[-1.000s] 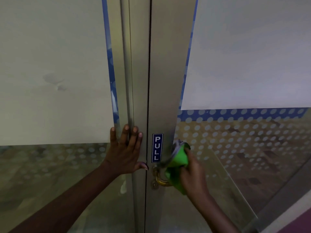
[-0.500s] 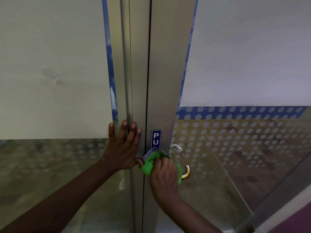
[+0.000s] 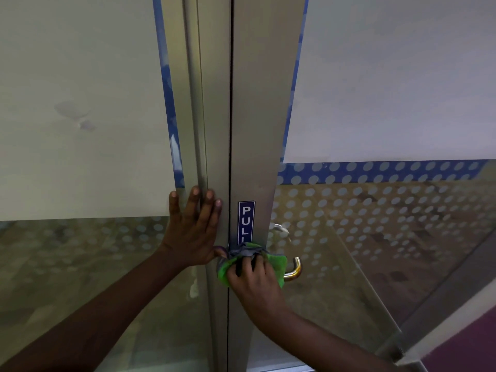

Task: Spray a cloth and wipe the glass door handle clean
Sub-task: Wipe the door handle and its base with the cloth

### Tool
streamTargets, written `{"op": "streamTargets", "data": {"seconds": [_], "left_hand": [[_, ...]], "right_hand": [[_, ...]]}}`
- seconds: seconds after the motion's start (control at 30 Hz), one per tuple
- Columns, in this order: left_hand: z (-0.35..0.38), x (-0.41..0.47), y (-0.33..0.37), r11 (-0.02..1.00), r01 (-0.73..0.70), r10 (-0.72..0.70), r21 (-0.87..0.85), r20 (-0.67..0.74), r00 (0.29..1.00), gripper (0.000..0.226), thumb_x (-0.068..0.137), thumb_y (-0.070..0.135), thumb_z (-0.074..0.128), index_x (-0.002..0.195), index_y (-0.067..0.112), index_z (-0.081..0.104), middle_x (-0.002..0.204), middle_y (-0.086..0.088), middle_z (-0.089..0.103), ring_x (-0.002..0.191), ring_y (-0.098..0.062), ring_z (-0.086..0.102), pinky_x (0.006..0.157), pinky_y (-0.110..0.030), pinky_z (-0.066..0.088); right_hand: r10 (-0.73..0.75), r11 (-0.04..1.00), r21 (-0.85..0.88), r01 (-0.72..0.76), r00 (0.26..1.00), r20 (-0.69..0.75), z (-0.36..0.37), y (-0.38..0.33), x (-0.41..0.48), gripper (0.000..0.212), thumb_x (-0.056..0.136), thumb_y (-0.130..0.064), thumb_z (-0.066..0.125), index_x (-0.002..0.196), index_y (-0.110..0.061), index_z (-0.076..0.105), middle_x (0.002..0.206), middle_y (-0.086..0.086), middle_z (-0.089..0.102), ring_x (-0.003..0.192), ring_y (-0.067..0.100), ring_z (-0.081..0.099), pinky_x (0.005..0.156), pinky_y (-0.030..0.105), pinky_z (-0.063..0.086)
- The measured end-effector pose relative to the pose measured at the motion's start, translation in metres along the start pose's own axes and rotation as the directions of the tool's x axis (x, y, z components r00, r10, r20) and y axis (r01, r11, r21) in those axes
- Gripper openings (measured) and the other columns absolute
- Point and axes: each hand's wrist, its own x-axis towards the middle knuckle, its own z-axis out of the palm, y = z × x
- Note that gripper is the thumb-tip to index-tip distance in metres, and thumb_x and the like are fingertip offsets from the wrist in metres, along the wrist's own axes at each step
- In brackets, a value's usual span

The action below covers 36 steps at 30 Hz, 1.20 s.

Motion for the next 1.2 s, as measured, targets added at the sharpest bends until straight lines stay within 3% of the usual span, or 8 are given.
{"op": "streamTargets", "data": {"seconds": [0.2, 0.47, 0.57, 0.73, 0.93, 1.2], "left_hand": [[0.000, 0.000, 0.000, 1.000, 0.003, -0.003, -0.001, 0.007, 1.000, 0.099, 0.086, 0.075, 0.006, 0.149, 0.000, 0.021, 0.163, -0.020, 0.003, 0.149, -0.044, 0.003, 0.114, -0.071, 0.000], [-0.001, 0.000, -0.001, 1.000, 0.003, -0.003, 0.008, 0.007, 1.000, 0.100, 0.085, 0.076, 0.007, 0.148, 0.000, 0.024, 0.163, -0.020, 0.003, 0.149, -0.043, 0.003, 0.114, -0.070, 0.000], [-0.002, 0.000, -0.001, 1.000, 0.003, -0.004, 0.015, 0.007, 1.000, 0.099, 0.086, 0.075, 0.007, 0.149, 0.000, 0.022, 0.163, -0.020, 0.002, 0.149, -0.043, 0.003, 0.114, -0.070, 0.000], [-0.002, 0.000, -0.001, 1.000, 0.007, -0.007, 0.017, 0.000, 1.000, 0.100, 0.085, 0.076, 0.007, 0.149, 0.000, 0.022, 0.163, -0.020, 0.002, 0.149, -0.044, 0.003, 0.114, -0.070, -0.001], [0.001, 0.001, 0.000, 1.000, 0.015, -0.015, 0.019, -0.014, 1.000, 0.100, 0.085, 0.076, 0.007, 0.148, 0.000, 0.023, 0.163, -0.019, 0.002, 0.149, -0.043, 0.002, 0.115, -0.069, 0.000], [0.001, 0.000, 0.000, 1.000, 0.016, -0.015, 0.014, -0.031, 0.999, 0.099, 0.086, 0.075, 0.006, 0.148, 0.000, 0.023, 0.163, -0.019, 0.003, 0.149, -0.043, 0.003, 0.115, -0.069, 0.000]], "right_hand": [[-0.280, 0.960, -0.040, 0.278, 0.958, -0.066, -0.003, 0.025, -0.007, 0.023, 0.078, -0.012, 0.056, 0.100, -0.015, 0.061, 0.081, 0.012, 0.062, 0.064, 0.029, 0.055, 0.058, 0.036, 0.046], [-0.575, 0.818, 0.017, 0.575, 0.818, 0.003, -0.013, 0.056, -0.016, 0.024, 0.085, -0.020, 0.053, 0.106, -0.029, 0.058, 0.111, 0.007, 0.059, 0.085, 0.032, 0.057, 0.070, 0.040, 0.050], [-0.631, 0.775, 0.012, 0.632, 0.772, 0.075, -0.018, 0.066, -0.016, 0.021, 0.086, -0.021, 0.053, 0.101, -0.032, 0.063, 0.110, 0.004, 0.057, 0.086, 0.031, 0.056, 0.071, 0.040, 0.048], [-0.697, 0.706, -0.029, 0.707, 0.702, 0.143, -0.020, 0.085, -0.021, 0.030, 0.089, -0.019, 0.047, 0.112, -0.031, 0.061, 0.116, 0.003, 0.055, 0.100, 0.034, 0.057, 0.076, 0.043, 0.050], [-0.710, 0.674, -0.097, 0.732, 0.678, 0.189, -0.017, 0.120, -0.033, 0.029, 0.094, -0.017, 0.041, 0.107, -0.028, 0.065, 0.119, 0.003, 0.054, 0.112, 0.036, 0.055, 0.083, 0.044, 0.051], [-0.727, 0.670, 0.022, 0.742, 0.650, 0.221, -0.021, 0.150, -0.029, 0.021, 0.092, -0.022, 0.058, 0.113, -0.028, 0.060, 0.121, 0.001, 0.054, 0.114, 0.031, 0.054, 0.087, 0.043, 0.051]]}}
